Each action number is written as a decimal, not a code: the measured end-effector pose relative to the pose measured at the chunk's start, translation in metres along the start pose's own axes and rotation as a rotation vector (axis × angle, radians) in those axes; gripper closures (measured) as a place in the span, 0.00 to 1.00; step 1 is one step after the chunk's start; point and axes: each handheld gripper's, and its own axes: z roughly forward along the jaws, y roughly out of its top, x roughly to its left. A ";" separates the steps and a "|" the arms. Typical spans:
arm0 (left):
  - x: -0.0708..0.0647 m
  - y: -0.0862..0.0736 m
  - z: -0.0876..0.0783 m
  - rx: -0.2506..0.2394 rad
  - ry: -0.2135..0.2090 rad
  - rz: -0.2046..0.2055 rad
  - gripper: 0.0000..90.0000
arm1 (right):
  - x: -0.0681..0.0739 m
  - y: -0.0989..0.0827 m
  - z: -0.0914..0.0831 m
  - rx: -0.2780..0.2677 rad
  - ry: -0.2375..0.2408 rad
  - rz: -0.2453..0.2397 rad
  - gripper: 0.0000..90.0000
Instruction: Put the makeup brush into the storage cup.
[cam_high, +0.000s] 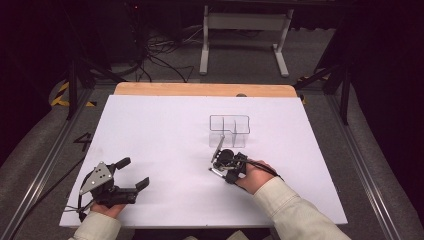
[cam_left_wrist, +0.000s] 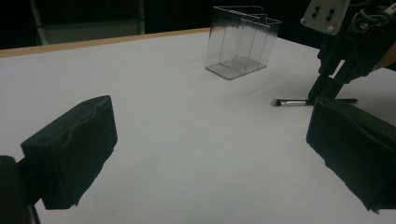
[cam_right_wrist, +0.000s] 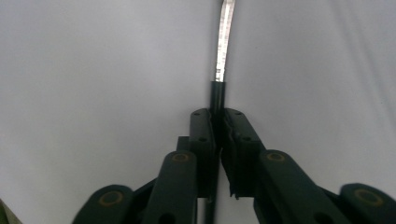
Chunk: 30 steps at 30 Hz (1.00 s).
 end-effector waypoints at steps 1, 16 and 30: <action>0.000 0.000 0.000 0.004 -0.002 0.001 0.03 | 0.000 0.000 0.000 0.000 0.003 0.002 0.93; 0.000 0.000 0.000 0.001 0.001 -0.002 0.03 | 0.000 0.000 -0.001 -0.003 0.009 -0.008 0.94; 0.000 0.000 0.001 0.000 0.003 -0.003 0.03 | -0.001 -0.009 -0.032 -0.180 0.011 0.008 0.94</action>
